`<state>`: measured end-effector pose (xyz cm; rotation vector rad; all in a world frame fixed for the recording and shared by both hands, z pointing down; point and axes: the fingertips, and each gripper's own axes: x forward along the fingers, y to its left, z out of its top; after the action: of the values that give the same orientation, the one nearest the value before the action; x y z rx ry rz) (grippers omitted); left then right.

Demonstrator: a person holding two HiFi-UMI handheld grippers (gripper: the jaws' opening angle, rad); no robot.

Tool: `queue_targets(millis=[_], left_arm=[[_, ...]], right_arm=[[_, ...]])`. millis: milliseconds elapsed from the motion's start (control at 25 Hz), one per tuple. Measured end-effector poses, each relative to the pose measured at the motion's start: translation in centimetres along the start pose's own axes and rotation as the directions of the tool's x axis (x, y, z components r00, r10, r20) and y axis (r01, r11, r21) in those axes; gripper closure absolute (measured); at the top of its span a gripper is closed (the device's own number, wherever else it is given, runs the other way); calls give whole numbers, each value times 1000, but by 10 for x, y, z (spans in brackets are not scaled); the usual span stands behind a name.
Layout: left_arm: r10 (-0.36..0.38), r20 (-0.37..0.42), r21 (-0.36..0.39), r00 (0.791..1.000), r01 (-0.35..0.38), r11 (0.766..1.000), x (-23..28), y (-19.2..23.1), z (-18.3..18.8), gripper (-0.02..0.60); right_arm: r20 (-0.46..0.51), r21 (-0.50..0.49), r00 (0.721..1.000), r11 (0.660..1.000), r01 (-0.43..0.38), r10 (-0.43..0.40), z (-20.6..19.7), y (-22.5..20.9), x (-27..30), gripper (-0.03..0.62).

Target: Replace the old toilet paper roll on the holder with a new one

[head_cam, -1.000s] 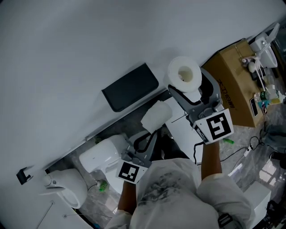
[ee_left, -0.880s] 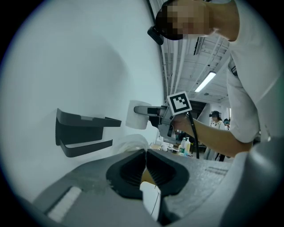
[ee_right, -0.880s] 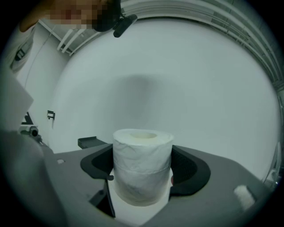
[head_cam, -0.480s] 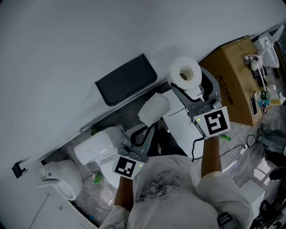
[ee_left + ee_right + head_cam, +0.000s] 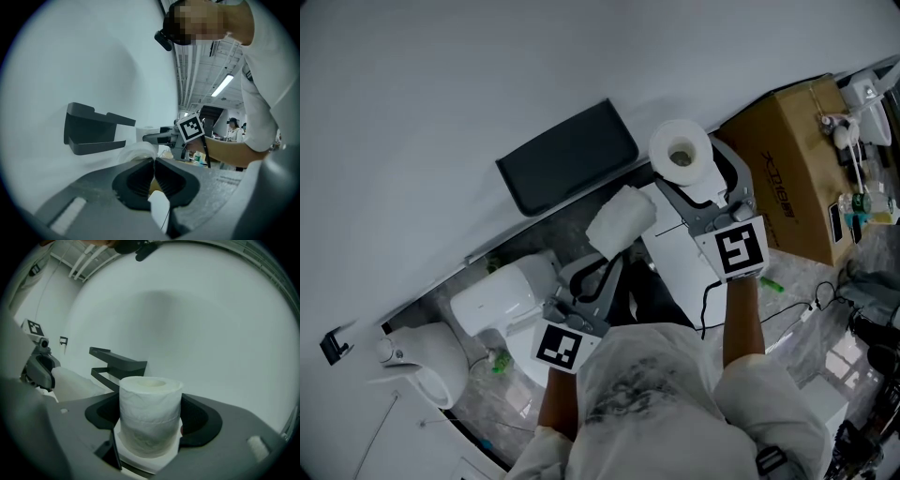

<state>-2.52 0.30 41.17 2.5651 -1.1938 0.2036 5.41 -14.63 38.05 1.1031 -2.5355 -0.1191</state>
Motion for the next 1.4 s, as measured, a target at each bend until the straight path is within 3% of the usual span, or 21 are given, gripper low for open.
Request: queue_targets(millis=[160,680,1040,1400], left_arm=[[13,3,-3,1000,-13,1000,-1,6,-3,566],[40,8,-12,999,-40,999,-12,16,-13,566],[52,30,-51,998,-50,997,-21,25,-16,566],[69,54,-68,996,-65,996,-28,32,-15,566]], right_arm=[[-13,-15,1000,1000,-27,27,-11,8,9,220],[-74,-191,996,980,-53,39,-30,29,36,221],[-112,-347,993,935,-79,42,-39,44,54,221],[-132,-515,991,853,-83,17,-37,60,63,221]])
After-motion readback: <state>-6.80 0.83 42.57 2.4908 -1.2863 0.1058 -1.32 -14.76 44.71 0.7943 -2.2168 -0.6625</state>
